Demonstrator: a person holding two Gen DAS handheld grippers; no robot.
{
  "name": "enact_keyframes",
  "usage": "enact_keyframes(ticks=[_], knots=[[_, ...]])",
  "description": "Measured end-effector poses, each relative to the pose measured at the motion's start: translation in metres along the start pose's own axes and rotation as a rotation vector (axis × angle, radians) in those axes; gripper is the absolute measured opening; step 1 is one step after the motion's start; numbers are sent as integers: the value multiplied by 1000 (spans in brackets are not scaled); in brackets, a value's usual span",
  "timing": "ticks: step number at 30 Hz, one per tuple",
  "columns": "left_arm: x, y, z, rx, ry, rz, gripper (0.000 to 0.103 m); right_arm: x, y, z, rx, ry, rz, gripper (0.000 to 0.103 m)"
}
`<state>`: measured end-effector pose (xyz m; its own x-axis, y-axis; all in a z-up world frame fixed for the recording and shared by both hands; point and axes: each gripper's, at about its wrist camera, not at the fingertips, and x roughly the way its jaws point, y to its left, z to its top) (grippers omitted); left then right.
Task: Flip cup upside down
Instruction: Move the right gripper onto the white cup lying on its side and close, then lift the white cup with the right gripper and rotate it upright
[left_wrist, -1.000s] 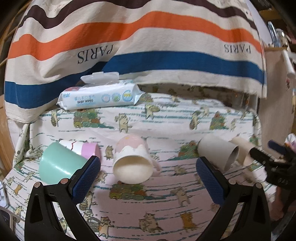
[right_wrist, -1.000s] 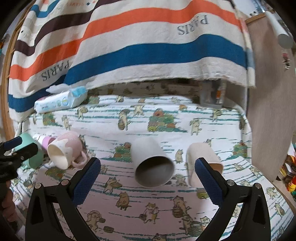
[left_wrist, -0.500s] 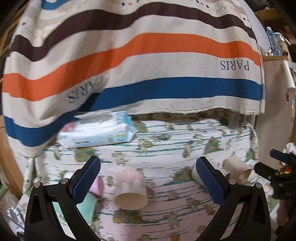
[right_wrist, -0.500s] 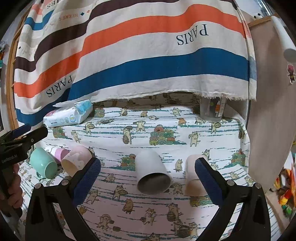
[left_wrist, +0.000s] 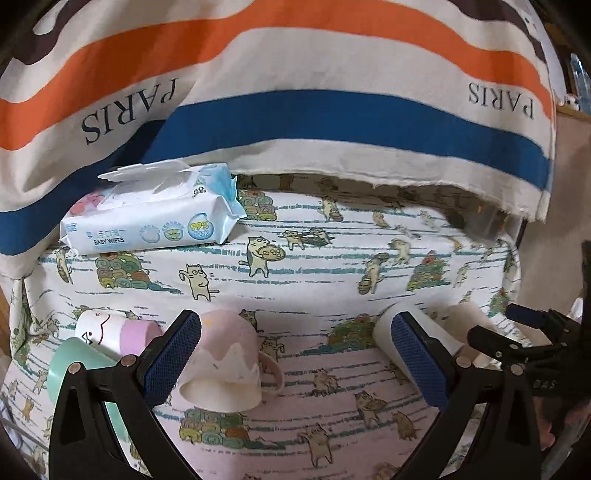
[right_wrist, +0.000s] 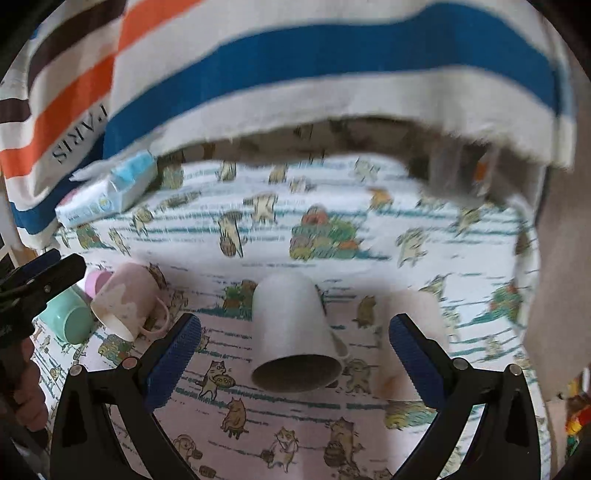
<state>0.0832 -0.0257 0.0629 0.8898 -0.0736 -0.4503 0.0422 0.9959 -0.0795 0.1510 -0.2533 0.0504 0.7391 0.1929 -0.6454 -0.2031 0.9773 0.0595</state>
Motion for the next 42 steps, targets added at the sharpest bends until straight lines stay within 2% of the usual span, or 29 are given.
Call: enact_keyframes(ticks=[4, 8, 13, 22, 28, 30, 34, 39, 42], knots=[[17, 6, -6, -20, 15, -23, 102, 39, -3, 6, 20, 99, 33, 102], [34, 13, -13, -24, 58, -40, 102, 72, 4, 5, -21, 168, 17, 102], [43, 24, -18, -49, 82, -45, 102, 107, 15, -4, -67, 251, -2, 94], [56, 27, -26, -45, 121, -27, 102, 143, 21, -16, -95, 318, -52, 89], [58, 22, -29, -28, 126, -22, 102, 149, 23, -21, -101, 322, -36, 86], [59, 21, -30, -23, 129, -22, 102, 146, 23, -16, -94, 328, -10, 79], [56, 20, -29, -22, 120, -22, 102, 146, 21, -17, -70, 344, 8, 79], [46, 21, -24, -18, 88, -16, 102, 125, 27, -12, -55, 325, 36, 79], [36, 25, -17, -35, 84, -22, 102, 102, 38, -4, -66, 283, 49, 79]])
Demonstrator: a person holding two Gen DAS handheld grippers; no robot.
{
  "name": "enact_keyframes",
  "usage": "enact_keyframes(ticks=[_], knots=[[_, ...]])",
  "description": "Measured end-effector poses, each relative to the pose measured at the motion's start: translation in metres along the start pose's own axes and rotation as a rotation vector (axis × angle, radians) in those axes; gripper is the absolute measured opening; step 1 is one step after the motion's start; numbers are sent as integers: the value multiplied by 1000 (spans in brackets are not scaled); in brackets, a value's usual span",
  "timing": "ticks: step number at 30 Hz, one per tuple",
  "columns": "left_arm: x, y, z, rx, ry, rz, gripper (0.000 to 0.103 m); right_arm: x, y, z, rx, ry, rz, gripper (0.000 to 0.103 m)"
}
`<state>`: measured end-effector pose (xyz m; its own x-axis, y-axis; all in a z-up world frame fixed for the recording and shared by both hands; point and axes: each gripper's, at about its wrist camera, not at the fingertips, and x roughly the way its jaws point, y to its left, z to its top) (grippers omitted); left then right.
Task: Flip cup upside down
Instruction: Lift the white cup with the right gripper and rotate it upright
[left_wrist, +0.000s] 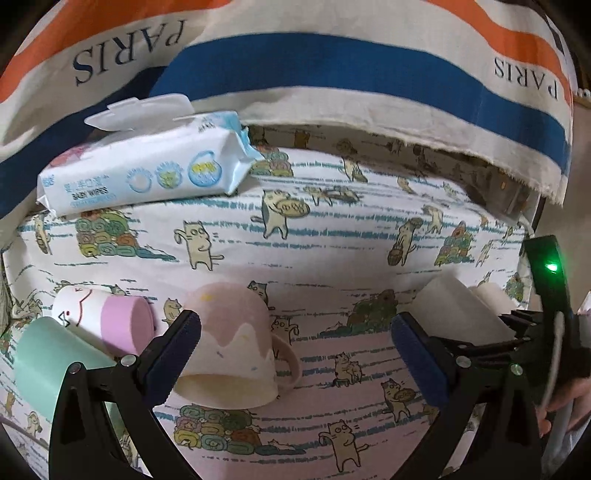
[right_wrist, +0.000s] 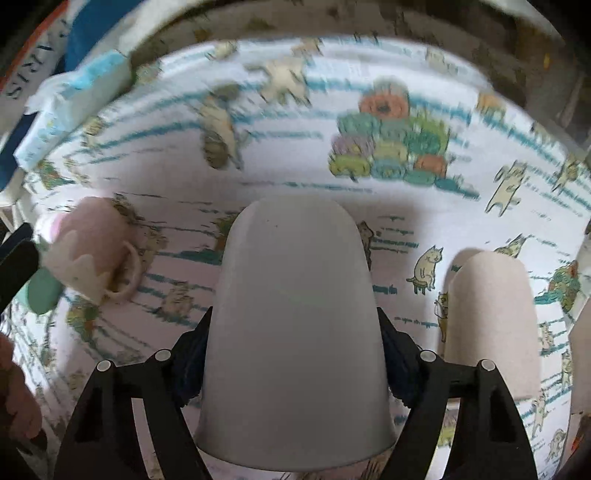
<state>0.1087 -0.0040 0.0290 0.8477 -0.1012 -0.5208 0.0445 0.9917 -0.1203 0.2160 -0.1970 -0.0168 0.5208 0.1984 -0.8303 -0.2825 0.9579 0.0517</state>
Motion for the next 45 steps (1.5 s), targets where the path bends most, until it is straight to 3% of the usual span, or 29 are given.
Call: enact_keyframes(ticks=[6, 14, 20, 21, 33, 38, 40, 45], knots=[[-33, 12, 5, -23, -7, 2, 102, -41, 20, -17, 40, -54, 57, 79], [-62, 31, -13, -41, 68, 3, 102, -51, 47, -46, 78, -8, 87, 79], [-75, 50, -26, -88, 84, 8, 102, -41, 65, -65, 68, -4, 17, 79], [-76, 52, -28, -94, 86, 7, 102, -40, 66, -66, 83, -40, -40, 79], [-80, 42, -37, -74, 97, -16, 102, -22, 68, -74, 102, -27, -87, 80], [-78, 34, -35, -64, 105, -25, 102, -24, 67, -72, 98, -39, -62, 80], [-79, 30, -32, -55, 101, -25, 102, -32, 63, -70, 107, -51, -34, 88], [-85, 21, -16, -51, 98, -32, 102, -82, 37, -68, 161, -170, 41, 89]])
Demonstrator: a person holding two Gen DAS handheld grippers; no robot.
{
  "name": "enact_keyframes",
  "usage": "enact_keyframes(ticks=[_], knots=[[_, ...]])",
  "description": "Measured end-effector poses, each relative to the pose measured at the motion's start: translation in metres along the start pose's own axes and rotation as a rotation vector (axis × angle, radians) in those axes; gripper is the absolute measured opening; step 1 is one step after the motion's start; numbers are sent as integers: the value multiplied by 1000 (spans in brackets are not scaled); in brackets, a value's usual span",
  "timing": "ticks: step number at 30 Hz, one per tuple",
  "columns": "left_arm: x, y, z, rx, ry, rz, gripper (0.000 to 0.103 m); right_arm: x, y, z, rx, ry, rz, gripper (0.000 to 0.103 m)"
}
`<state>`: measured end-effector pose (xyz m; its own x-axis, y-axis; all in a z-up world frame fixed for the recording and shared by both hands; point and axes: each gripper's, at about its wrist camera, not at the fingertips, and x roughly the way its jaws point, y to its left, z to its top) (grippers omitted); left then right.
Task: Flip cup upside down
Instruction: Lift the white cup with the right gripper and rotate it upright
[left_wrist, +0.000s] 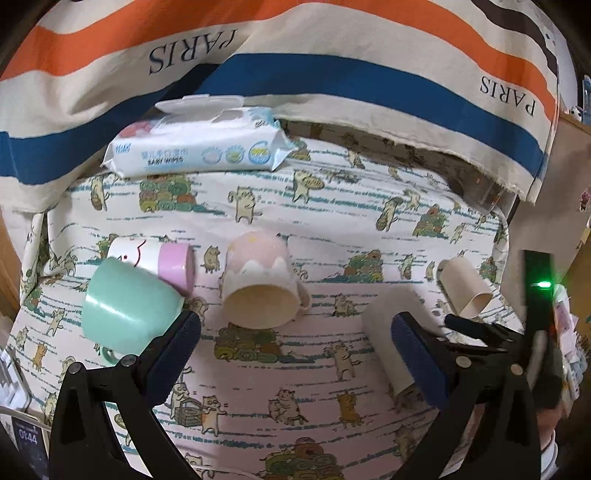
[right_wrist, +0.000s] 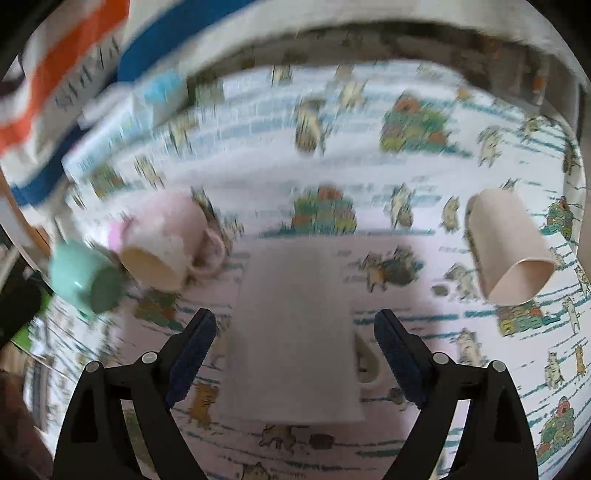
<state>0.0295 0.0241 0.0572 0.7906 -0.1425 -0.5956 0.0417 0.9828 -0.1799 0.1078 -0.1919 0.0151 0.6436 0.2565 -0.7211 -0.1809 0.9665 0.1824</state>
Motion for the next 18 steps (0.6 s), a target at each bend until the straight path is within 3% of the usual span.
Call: enact_keyframes(ticks=[3, 5, 8, 11, 18], knots=[[1, -9, 9, -18, 26, -31, 102, -33, -18, 6, 5, -94, -46, 93], [6, -18, 14, -36, 56, -65, 102, -53, -29, 10, -7, -183, -142, 101], [22, -33, 21, -86, 119, -142, 102, -68, -49, 13, -14, -268, -246, 102], [46, -48, 26, -137, 188, -180, 102, -70, -68, 14, -6, -292, -234, 102], [111, -71, 29, -212, 363, -179, 94, -53, -83, 12, -33, -313, -236, 102]])
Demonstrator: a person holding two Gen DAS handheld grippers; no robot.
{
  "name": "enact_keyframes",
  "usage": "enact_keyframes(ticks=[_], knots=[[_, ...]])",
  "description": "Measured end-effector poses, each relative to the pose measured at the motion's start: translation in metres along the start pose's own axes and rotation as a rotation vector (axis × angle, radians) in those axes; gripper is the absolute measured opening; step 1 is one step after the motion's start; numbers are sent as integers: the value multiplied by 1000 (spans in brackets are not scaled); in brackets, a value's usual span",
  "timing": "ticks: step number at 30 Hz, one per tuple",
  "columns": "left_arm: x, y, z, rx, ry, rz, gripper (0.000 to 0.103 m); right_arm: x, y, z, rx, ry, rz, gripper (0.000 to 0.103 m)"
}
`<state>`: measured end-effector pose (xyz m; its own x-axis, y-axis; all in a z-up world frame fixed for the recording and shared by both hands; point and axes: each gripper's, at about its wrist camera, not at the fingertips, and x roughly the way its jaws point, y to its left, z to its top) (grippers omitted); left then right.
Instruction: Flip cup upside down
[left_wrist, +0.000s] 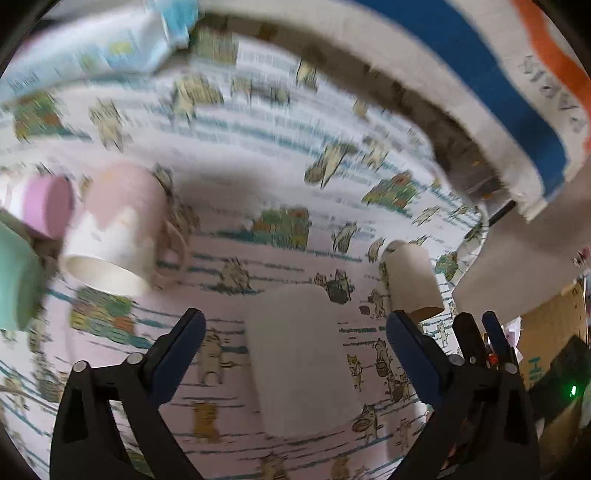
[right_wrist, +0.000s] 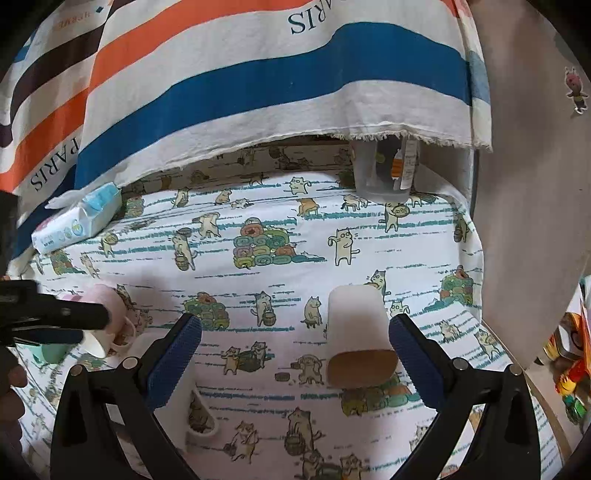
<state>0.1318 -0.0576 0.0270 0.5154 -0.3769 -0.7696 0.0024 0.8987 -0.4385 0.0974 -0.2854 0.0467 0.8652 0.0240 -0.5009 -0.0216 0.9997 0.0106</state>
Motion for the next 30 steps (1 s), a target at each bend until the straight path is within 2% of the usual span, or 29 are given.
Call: enact_keyframes(ticks=[5, 13, 21, 27, 30], knots=[[31, -6, 2, 11, 74, 39, 94, 24, 3, -9, -24, 44, 27, 102], [57, -4, 4, -2, 123, 65, 94, 38, 6, -21, -27, 88, 56, 102], [74, -7, 2, 9, 156, 67, 94, 50, 9, -31, -46, 166, 22, 102], [82, -5, 0, 2, 182, 62, 94, 54, 2, -33, -22, 187, 4, 102], [87, -6, -1, 6, 192, 70, 90, 54, 0, -33, -11, 189, 13, 102]])
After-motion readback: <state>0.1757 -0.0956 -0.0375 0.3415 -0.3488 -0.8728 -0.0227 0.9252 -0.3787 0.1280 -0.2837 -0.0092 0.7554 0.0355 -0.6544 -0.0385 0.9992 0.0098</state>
